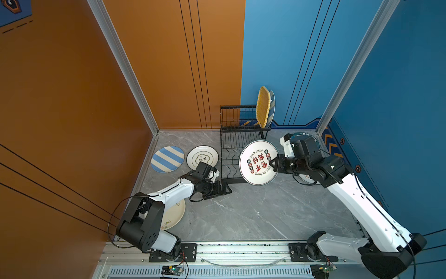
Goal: Load plates into a dish rack
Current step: Pick up the plate from the center of the table, then place the plate on the dish rack.
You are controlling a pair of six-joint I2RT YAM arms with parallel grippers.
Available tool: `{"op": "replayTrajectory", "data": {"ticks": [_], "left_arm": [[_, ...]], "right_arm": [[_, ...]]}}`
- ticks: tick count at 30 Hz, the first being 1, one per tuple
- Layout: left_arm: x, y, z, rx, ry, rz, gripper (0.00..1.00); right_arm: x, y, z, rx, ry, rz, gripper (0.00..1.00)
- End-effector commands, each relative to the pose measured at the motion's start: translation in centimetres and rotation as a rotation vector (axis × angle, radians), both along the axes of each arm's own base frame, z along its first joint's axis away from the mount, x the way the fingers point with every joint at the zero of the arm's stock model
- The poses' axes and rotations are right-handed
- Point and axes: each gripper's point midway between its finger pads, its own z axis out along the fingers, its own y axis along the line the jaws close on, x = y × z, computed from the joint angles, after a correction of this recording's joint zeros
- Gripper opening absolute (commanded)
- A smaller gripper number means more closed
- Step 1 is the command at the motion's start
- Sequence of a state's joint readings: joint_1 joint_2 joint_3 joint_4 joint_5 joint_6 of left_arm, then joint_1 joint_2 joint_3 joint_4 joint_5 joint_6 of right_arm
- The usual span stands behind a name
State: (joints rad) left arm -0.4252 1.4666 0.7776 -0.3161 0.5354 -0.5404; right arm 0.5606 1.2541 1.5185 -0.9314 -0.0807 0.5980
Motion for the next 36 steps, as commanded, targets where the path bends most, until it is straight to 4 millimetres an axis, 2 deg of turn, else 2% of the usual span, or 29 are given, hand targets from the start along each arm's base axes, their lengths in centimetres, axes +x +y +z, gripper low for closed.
{"op": "replayTrajectory", "data": {"ticks": [1, 7, 9, 13, 14, 17, 22, 26, 29, 30, 34, 35, 36], "left_arm": [[0.2, 0.0, 0.5, -0.003, 0.000, -0.013, 0.98], [0.3, 0.2, 0.7, 0.000, -0.010, -0.005, 0.98], [0.3, 0.3, 0.7, 0.002, -0.012, -0.002, 0.98], [0.4, 0.4, 0.7, 0.005, -0.015, 0.001, 0.98], [0.4, 0.4, 0.7, 0.005, -0.015, 0.003, 0.98], [0.5, 0.5, 0.8, 0.005, -0.020, 0.004, 0.98], [0.6, 0.7, 0.7, 0.003, -0.017, 0.007, 0.98], [0.7, 0.8, 0.6, 0.003, -0.017, 0.006, 0.98], [0.8, 0.8, 0.6, 0.001, -0.016, 0.008, 0.98], [0.8, 0.9, 0.6, 0.001, -0.015, 0.006, 0.98], [0.9, 0.8, 0.5, -0.001, -0.011, 0.005, 0.98], [0.9, 0.8, 0.5, -0.001, -0.010, 0.004, 0.98], [0.8, 0.8, 0.5, -0.002, -0.010, 0.004, 0.98]], "right_arm": [[2.4, -1.7, 2.5, -0.143, -0.098, -0.104, 0.00], [7.0, -1.0, 9.6, -0.238, -0.317, -0.216, 0.00], [8.3, -0.6, 11.3, -0.287, -0.381, -0.251, 0.00], [11.2, 0.4, 13.8, -0.371, -0.481, -0.326, 0.00], [11.3, 1.7, 14.2, -0.388, -0.509, -0.324, 0.00], [12.9, 2.3, 15.3, -0.447, -0.576, -0.387, 0.00], [15.4, 2.6, 16.4, -0.515, -0.670, -0.483, 0.00], [17.3, 2.4, 16.4, -0.547, -0.701, -0.515, 0.00], [18.5, 2.9, 16.0, -0.557, -0.716, -0.518, 0.00], [19.4, 1.9, 15.8, -0.573, -0.713, -0.542, 0.00], [20.7, 1.2, 15.5, -0.588, -0.714, -0.564, 0.00], [21.6, 1.5, 14.2, -0.609, -0.700, -0.558, 0.00], [22.0, 1.5, 13.9, -0.613, -0.698, -0.559, 0.00]]}}
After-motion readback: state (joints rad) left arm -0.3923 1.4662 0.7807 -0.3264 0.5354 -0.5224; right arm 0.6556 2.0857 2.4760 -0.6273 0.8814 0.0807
